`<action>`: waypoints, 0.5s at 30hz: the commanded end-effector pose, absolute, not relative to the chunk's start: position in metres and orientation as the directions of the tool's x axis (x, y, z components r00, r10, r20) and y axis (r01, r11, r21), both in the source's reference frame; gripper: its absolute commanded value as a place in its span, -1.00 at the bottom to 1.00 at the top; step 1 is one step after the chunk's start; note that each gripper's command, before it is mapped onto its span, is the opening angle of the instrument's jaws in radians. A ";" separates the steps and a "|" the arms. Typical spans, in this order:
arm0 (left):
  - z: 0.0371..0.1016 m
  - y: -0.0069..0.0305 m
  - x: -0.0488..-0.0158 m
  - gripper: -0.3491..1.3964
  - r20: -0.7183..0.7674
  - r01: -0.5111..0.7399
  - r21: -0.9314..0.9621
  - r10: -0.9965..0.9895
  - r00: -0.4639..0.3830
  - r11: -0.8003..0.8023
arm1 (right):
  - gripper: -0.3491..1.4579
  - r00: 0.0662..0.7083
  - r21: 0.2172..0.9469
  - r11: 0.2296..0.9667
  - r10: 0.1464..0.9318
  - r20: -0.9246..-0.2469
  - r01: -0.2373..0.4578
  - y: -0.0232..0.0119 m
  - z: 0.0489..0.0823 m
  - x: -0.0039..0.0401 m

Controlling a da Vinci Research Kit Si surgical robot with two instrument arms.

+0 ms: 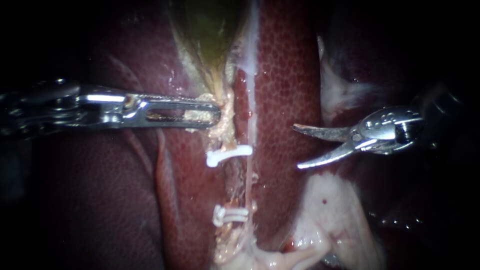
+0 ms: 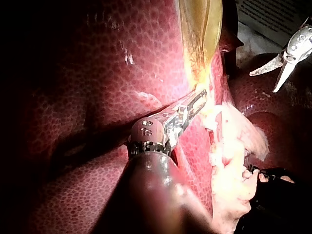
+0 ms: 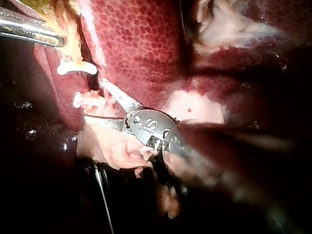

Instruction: Go back from the cut left tube

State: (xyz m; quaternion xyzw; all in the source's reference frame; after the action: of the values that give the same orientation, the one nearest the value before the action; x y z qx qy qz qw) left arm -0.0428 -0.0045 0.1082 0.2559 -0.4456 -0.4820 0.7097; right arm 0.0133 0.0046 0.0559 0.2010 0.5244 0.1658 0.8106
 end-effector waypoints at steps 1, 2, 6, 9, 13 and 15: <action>0.1082 -0.0046 -0.0429 -0.65 0.388 0.454 0.792 -0.911 0.140 0.407 | 0.97 0.395 0.500 0.864 0.480 -0.783 -0.059 0.0046 0.0559 0.0133; 0.1082 -0.0046 -0.0429 -0.65 0.388 0.454 0.793 -0.911 0.140 0.407 | 0.97 0.395 0.500 0.864 0.480 -0.783 -0.059 0.0046 0.0558 0.0133; 0.1082 -0.0046 -0.0429 -0.65 0.388 0.454 0.793 -0.911 0.140 0.407 | 0.97 0.395 0.500 0.864 0.480 -0.783 -0.059 0.0046 0.0558 0.0133; 0.1082 -0.0046 -0.0429 -0.65 0.388 0.454 0.793 -0.911 0.140 0.407 | 0.97 0.395 0.500 0.864 0.480 -0.783 -0.060 0.0046 0.0558 0.0133; 0.1082 -0.0046 -0.0429 -0.65 0.388 0.453 0.793 -0.911 0.141 0.407 | 0.97 0.395 0.500 0.864 0.480 -0.783 -0.060 0.0046 0.0558 0.0134; 0.1082 -0.0046 -0.0428 -0.65 0.388 0.453 0.793 -0.911 0.141 0.407 | 0.97 0.395 0.500 0.864 0.480 -0.783 -0.060 0.0046 0.0558 0.0134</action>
State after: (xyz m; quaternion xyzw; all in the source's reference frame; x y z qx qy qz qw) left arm -0.0429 -0.0046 0.1083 0.2563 -0.4462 -0.4802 0.7104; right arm 0.0134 0.0046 0.0558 0.2006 0.5241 0.1664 0.8108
